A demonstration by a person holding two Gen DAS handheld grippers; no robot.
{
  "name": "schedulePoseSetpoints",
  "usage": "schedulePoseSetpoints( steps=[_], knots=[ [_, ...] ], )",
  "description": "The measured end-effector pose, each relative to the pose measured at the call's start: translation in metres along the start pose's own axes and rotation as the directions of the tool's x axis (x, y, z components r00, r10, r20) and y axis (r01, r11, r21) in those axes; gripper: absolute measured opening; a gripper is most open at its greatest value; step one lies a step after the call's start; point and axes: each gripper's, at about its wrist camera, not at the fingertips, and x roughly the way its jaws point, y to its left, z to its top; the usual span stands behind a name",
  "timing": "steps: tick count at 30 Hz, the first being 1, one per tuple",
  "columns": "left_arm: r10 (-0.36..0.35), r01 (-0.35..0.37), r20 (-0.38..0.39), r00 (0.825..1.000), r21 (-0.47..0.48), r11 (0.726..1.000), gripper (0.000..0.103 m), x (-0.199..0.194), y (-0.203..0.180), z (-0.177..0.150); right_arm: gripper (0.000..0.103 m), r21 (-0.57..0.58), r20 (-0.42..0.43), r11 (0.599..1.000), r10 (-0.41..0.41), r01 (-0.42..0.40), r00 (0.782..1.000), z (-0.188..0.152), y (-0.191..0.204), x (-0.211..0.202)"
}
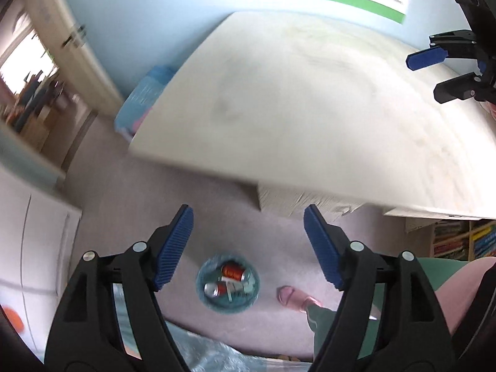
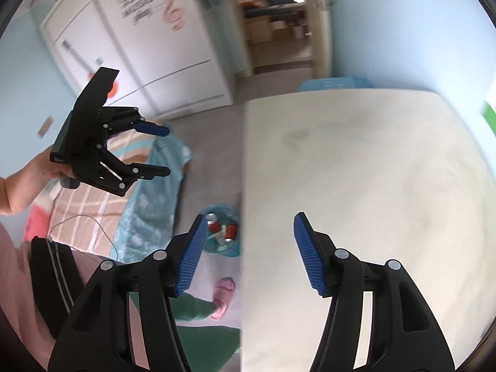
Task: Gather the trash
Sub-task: 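Move both open grippers back over the table toward the last marker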
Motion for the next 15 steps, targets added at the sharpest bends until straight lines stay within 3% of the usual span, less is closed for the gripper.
schedulePoseSetpoints(
  steps=[9,15],
  knots=[
    [-0.096,0.083,0.049,0.994,0.223,0.971,0.085,0.018,-0.097,0.073,0.060,0.229,0.031,0.961,-0.165,0.153,0.986,-0.081,-0.080,-0.071],
    [-0.166,0.147,0.041,0.985,0.285,0.947,0.090,0.040,-0.152,0.119,0.063,0.365,0.011,0.902,-0.252,0.231,0.968,-0.133,-0.130,-0.106]
  ],
)
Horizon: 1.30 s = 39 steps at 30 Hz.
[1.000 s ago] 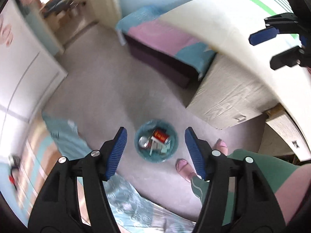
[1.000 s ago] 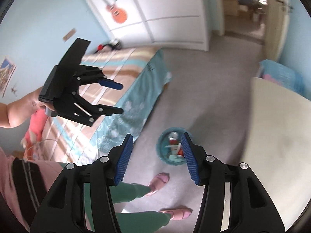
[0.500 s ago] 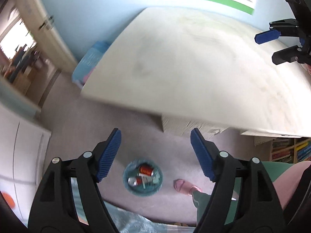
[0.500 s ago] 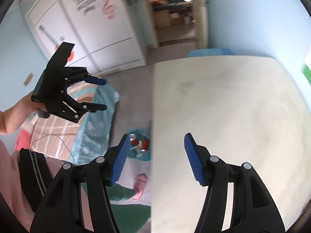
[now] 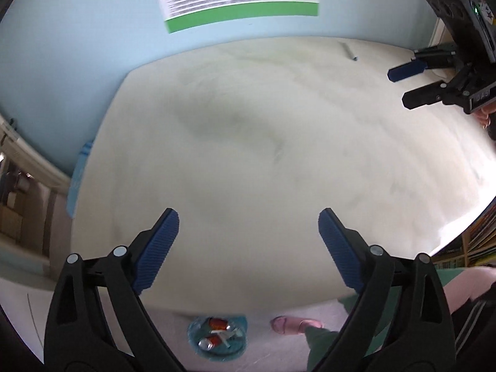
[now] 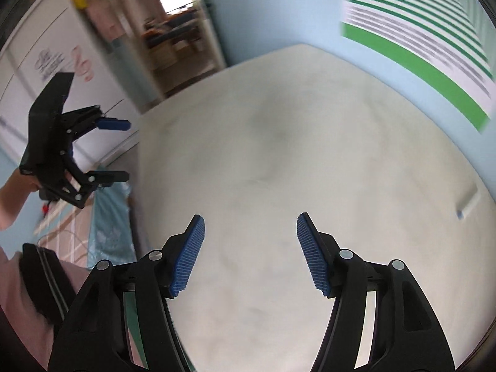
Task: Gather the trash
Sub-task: 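Move both open grippers back over the table toward the last marker, then grasp the white blue-capped marker with the right gripper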
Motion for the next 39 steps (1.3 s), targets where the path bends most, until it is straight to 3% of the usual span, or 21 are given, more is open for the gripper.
schedulePoseSetpoints(
  steps=[5,11,19,28,36,39],
  knots=[
    [-0.071,0.071,0.000,0.997,0.015,0.997,0.090,0.029,-0.024,0.035,0.063,0.095,-0.007,0.991,-0.099,0.099,0.995,-0.013,-0.054,-0.009],
    [-0.045,0.045,-0.010,0.999,0.031,0.998,0.090,0.062,-0.036,0.084,0.063,0.222,-0.010,0.957,-0.190,0.187,0.982,-0.021,-0.137,-0.022],
    [-0.057,0.059,-0.037,0.998,0.049,0.997,0.090,0.112,-0.043,0.142,0.063,0.331,-0.050,0.911,-0.241,0.244,0.969,-0.017,-0.229,-0.003],
    [-0.077,0.082,-0.055,0.996,0.095,0.992,0.090,0.175,-0.065,0.205,0.063,0.373,-0.090,0.886,-0.259,0.274,0.962,-0.007,-0.289,0.030],
    [-0.116,0.118,-0.077,0.990,0.025,0.993,0.090,0.230,-0.084,0.247,0.063,0.417,-0.143,0.837,-0.324,0.354,0.935,0.000,-0.325,0.055],
    [-0.115,0.118,-0.083,0.990,0.026,0.993,0.090,0.240,-0.089,0.255,0.060,0.425,-0.142,0.837,-0.313,0.343,0.939,-0.001,-0.333,0.063]
  ],
)
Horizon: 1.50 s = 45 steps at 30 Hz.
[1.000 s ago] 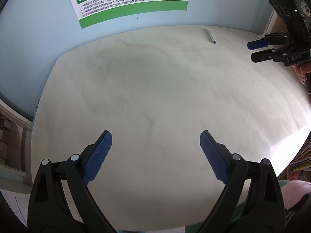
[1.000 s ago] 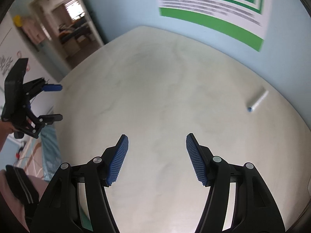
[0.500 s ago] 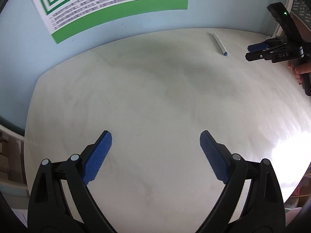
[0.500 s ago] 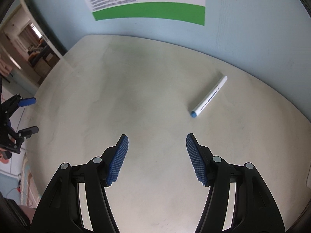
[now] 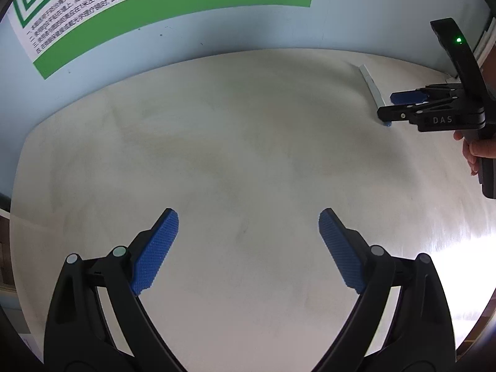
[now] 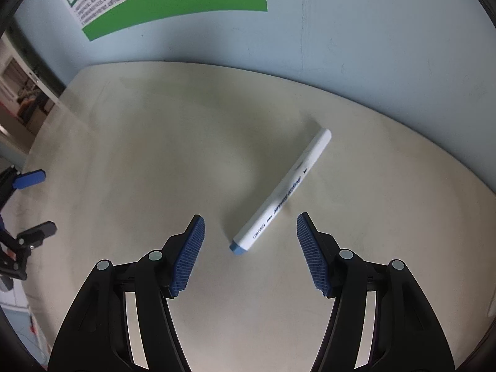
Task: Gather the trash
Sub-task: 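Grasp the white blue-capped marker with the right gripper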
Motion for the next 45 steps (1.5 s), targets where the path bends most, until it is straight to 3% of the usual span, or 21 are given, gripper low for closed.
schedulePoseSetpoints(
  steps=[3,4,6,9,21,29,38,42,45],
  knots=[
    [-0.014,0.014,-0.009,1.000,-0.018,1.000,0.090,0.007,-0.002,0.003,0.052,-0.023,0.017,1.000,-0.020,0.020,1.000,-0.002,0.001,0.004],
    [-0.016,0.016,-0.012,1.000,-0.022,1.000,0.090,0.008,-0.003,0.003,0.039,-0.031,0.025,0.999,-0.032,0.033,0.999,-0.002,0.002,0.004],
    [-0.021,0.021,-0.022,1.000,-0.025,0.999,0.090,0.011,-0.004,0.001,0.024,-0.043,0.031,0.998,-0.043,0.045,0.999,-0.003,0.001,0.004],
    [-0.015,0.014,-0.028,1.000,-0.011,1.000,0.090,0.011,-0.006,-0.003,0.014,-0.047,0.036,0.998,-0.033,0.035,0.999,-0.009,-0.001,0.003],
    [0.025,-0.025,-0.033,0.999,-0.010,1.000,0.090,-0.013,0.002,-0.038,0.014,-0.036,0.001,0.990,0.135,-0.135,0.991,-0.025,0.019,-0.025],
    [0.073,-0.073,-0.005,0.997,-0.063,0.995,0.090,-0.046,0.027,-0.069,0.013,-0.134,-0.022,0.965,0.224,-0.225,0.974,-0.020,0.073,-0.048],
    [0.146,-0.139,0.028,0.989,-0.176,0.974,0.090,-0.092,0.071,-0.117,0.014,-0.295,-0.057,0.900,0.318,-0.321,0.946,0.003,0.171,-0.062],
    [0.188,-0.175,0.030,0.982,-0.252,0.952,0.090,-0.112,0.099,-0.140,0.013,-0.382,-0.098,0.847,0.361,-0.370,0.927,0.005,0.227,-0.066],
    [0.224,-0.206,0.020,0.974,-0.317,0.926,0.090,-0.127,0.116,-0.175,0.014,-0.441,-0.143,0.797,0.392,-0.413,0.909,0.009,0.284,-0.061]
  ],
)
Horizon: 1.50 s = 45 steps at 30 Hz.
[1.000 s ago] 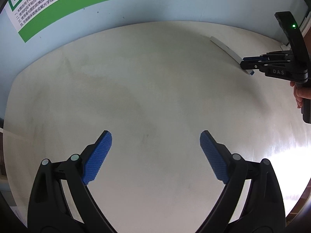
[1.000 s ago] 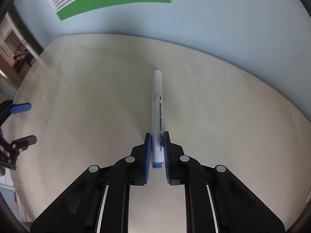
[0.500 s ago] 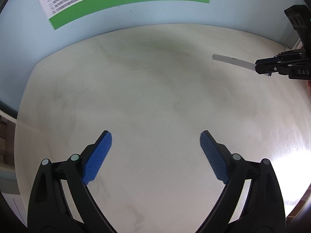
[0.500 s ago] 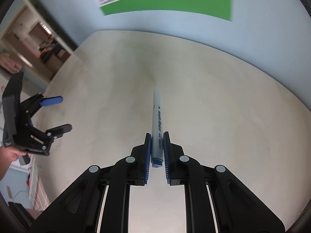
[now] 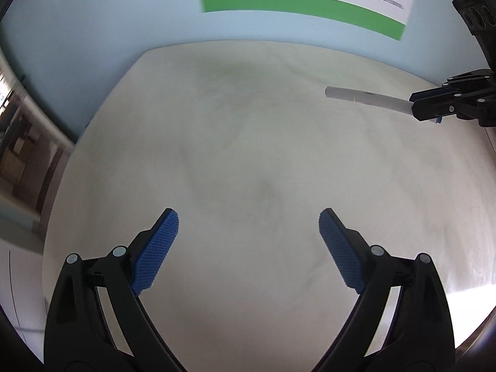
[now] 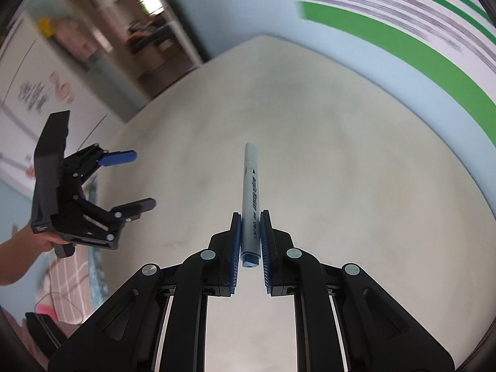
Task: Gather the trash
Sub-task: 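Grasp the white blue-capped marker with the right gripper, then carry the marker to the teal bin and open the right gripper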
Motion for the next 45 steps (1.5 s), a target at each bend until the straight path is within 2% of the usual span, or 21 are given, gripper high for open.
schedulePoseSetpoints(
  steps=[5,10,14,20,23,26,28,31,35,37,40,42,45],
  knots=[
    [0.073,-0.075,-0.018,0.997,-0.118,0.990,0.090,-0.026,0.061,-0.057,0.014,-0.135,-0.057,0.987,0.075,-0.082,0.996,0.033,0.077,0.039],
    [0.148,-0.156,-0.051,0.988,-0.252,0.955,0.090,-0.055,0.123,-0.125,0.014,-0.275,-0.143,0.944,0.148,-0.183,0.979,0.052,0.169,0.078],
    [0.194,-0.213,-0.089,0.977,-0.380,0.900,0.090,-0.082,0.172,-0.188,0.013,-0.359,-0.200,0.899,0.188,-0.251,0.962,0.068,0.238,0.110],
    [0.233,-0.270,-0.137,0.963,-0.518,0.812,0.090,-0.111,0.219,-0.266,0.013,-0.488,-0.297,0.795,0.236,-0.360,0.925,0.073,0.354,0.144],
    [0.239,-0.299,-0.179,0.954,-0.574,0.762,0.090,-0.110,0.240,-0.300,0.013,-0.519,-0.344,0.751,0.253,-0.407,0.904,0.065,0.403,0.160],
    [0.231,-0.319,-0.221,0.948,-0.620,0.717,0.090,-0.118,0.254,-0.351,0.013,-0.540,-0.403,0.706,0.261,-0.458,0.877,0.047,0.444,0.181],
    [0.217,-0.322,-0.240,0.946,-0.642,0.696,0.090,-0.122,0.263,-0.382,0.013,-0.556,-0.441,0.679,0.247,-0.479,0.863,0.034,0.471,0.205],
    [0.195,-0.339,-0.283,0.939,-0.666,0.664,0.090,-0.116,0.274,-0.427,0.013,-0.559,-0.488,0.664,0.221,-0.497,0.844,0.012,0.514,0.246],
    [0.160,-0.342,-0.316,0.935,-0.686,0.642,0.090,-0.099,0.289,-0.463,0.013,-0.557,-0.530,0.667,0.172,-0.494,0.830,-0.019,0.550,0.304],
    [0.144,-0.337,-0.321,0.936,-0.699,0.631,0.090,-0.089,0.298,-0.486,0.013,-0.550,-0.558,0.672,0.147,-0.497,0.817,-0.040,0.563,0.335],
    [0.131,-0.315,-0.301,0.945,-0.720,0.618,0.090,-0.071,0.305,-0.514,0.013,-0.551,-0.583,0.678,0.104,-0.487,0.806,-0.067,0.570,0.375],
    [0.116,-0.289,-0.278,0.953,-0.732,0.617,0.090,-0.050,0.312,-0.533,0.013,-0.532,-0.604,0.695,0.089,-0.484,0.792,-0.084,0.572,0.405],
    [0.098,-0.275,-0.274,0.957,-0.738,0.617,0.090,-0.017,0.316,-0.551,0.014,-0.526,-0.622,0.707,0.059,-0.472,0.781,-0.107,0.569,0.448]
  ],
)
